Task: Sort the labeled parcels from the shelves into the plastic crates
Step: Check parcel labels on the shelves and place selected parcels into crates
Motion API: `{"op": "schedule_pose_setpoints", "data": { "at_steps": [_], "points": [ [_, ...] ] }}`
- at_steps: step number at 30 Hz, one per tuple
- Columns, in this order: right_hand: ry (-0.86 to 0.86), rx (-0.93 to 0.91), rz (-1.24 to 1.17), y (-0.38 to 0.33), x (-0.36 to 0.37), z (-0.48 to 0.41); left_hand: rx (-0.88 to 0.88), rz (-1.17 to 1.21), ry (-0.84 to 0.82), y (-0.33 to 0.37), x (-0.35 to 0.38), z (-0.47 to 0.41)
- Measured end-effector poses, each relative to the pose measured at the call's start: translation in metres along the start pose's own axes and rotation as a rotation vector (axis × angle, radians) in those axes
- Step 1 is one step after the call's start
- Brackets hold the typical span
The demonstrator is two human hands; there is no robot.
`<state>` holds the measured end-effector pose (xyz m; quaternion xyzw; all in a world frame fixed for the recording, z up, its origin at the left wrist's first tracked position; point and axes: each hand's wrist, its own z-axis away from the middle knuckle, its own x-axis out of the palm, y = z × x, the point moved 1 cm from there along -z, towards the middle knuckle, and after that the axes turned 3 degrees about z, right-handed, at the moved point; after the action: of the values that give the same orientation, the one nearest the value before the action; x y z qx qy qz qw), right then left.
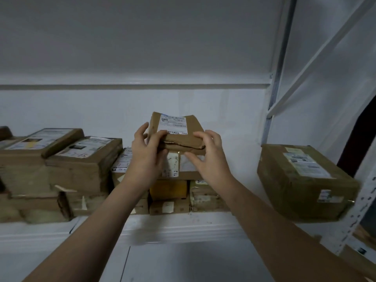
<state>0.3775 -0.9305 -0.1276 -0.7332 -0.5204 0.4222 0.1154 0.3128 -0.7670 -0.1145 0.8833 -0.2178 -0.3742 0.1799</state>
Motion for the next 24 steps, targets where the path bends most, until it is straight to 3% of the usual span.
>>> {"op": "schedule_pose_setpoints", "data": {
  "at_steps": [4, 8, 13, 18, 24],
  "points": [
    [-0.076, -0.043, 0.131, 0.007, 0.009, 0.007, 0.047, -0.240, -0.012, -0.008, 0.007, 0.007],
    [-0.101, -0.060, 0.152, 0.005, 0.001, 0.005, 0.055, -0.310, 0.028, -0.007, 0.008, 0.006],
    [-0.058, -0.025, 0.192, 0.008, -0.023, 0.006, 0.167, -0.261, 0.043, 0.017, 0.014, 0.001],
    [0.121, -0.036, 0.295, 0.026, -0.073, 0.029, 0.258, -0.125, -0.026, 0.063, 0.044, 0.004],
    [0.197, 0.050, 0.400, 0.067, -0.140, 0.065, 0.263, 0.001, -0.148, 0.116, 0.100, 0.010]
  ]
}}
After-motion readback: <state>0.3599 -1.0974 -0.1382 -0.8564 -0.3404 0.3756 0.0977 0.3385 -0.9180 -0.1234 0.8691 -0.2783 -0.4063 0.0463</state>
